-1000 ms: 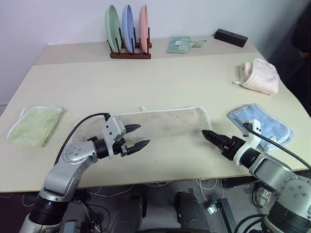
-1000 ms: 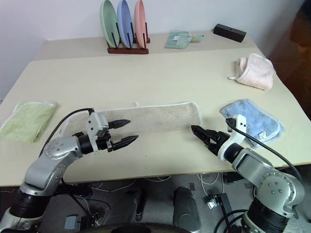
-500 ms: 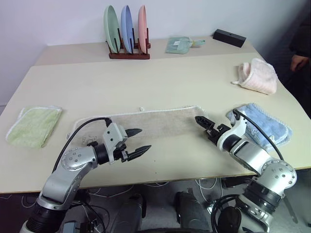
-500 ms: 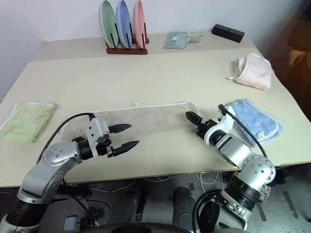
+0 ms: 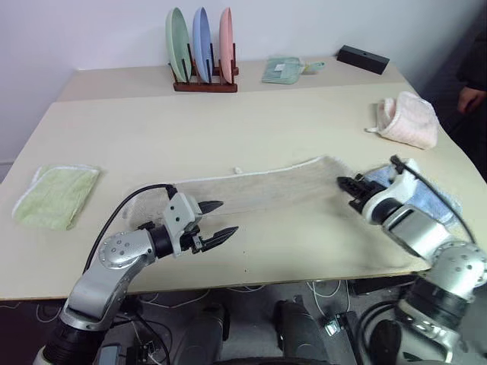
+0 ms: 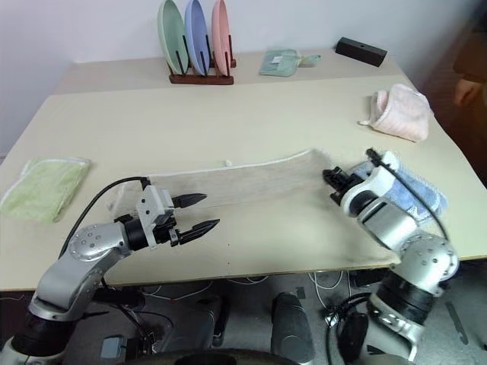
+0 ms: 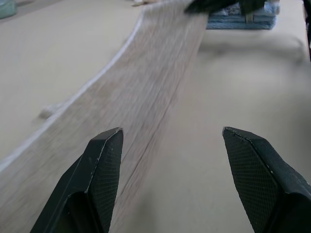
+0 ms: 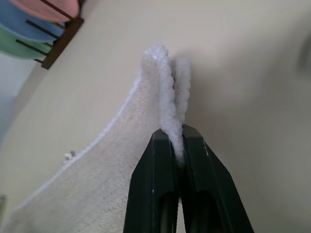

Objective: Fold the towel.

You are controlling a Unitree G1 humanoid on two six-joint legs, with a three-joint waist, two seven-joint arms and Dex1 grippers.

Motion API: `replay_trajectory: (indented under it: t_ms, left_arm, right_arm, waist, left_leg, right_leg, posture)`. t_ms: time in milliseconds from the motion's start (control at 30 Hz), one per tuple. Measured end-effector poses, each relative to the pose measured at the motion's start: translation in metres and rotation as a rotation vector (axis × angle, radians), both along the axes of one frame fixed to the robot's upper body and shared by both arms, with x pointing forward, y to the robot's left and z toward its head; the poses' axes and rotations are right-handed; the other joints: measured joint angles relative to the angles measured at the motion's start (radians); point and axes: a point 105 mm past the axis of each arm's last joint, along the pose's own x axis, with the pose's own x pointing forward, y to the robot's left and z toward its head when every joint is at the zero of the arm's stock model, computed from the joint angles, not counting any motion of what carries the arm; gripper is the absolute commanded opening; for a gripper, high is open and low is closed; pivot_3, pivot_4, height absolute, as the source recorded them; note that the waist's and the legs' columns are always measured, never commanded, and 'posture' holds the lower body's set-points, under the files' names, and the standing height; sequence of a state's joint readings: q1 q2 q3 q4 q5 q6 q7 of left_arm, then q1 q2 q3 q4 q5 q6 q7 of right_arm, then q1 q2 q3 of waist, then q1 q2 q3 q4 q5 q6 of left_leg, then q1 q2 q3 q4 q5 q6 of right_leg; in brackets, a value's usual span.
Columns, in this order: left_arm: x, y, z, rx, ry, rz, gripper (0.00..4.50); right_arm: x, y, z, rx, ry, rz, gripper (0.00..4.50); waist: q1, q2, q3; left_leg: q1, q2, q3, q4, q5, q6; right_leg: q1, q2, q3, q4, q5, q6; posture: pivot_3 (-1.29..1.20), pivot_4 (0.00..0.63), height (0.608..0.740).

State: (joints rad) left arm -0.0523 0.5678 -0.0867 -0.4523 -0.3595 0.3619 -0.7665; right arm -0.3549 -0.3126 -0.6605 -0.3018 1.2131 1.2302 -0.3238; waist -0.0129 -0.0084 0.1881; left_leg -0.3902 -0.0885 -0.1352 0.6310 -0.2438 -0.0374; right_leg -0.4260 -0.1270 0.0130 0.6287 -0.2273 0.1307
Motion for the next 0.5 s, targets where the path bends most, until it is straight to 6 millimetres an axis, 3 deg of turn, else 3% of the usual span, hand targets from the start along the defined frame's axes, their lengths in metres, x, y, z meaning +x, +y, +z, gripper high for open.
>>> replay_trajectory:
  t_ms: [167,233,400,500]
  left_arm:
    - [0.008,-0.001,-0.001,0.009,0.004,-0.014,3.34]
    - [0.011,-0.001,-0.002,0.015,0.000,-0.017,3.34]
    - [0.013,-0.002,0.001,0.017,-0.016,-0.026,3.34]
    - [0.013,-0.003,0.000,0.015,-0.014,-0.026,3.34]
  right_arm:
    - [-0.010,-0.028,0.032,-0.304,-0.060,0.069,0.06]
    - [-0.013,-0.023,0.045,-0.458,-0.098,0.147,0.06]
    - [-0.016,0.025,0.044,-0.635,-0.171,0.432,0.06]
    - [-0.020,0.065,0.040,-0.717,-0.237,0.626,0.06]
  waist:
    - [0.000,0.001,0.001]
    - [-0.003,0.000,0.001]
    - [-0.002,0.000,0.001]
    - [0.002,-0.001,0.001]
  left_leg:
    - [0.000,0.000,0.002,0.000,-0.001,0.001]
    - [0.000,0.001,0.002,0.000,-0.001,0.002]
    - [-0.001,0.002,0.002,0.000,-0.001,0.002]
    - [-0.001,0.002,0.002,0.001,-0.001,0.002]
  right_leg:
    - [0.000,0.000,0.000,-0.001,0.000,0.000]
    - [0.000,0.001,0.000,-0.001,0.000,0.000]
    - [0.000,0.001,0.000,-0.002,0.000,0.000]
    - [0.000,0.001,0.000,-0.003,0.000,0.000]
  posture:
    - [0.00,0.150,0.740]
    - [0.00,0.150,0.740]
    - [0.00,0.150,0.740]
    - [0.00,0.150,0.740]
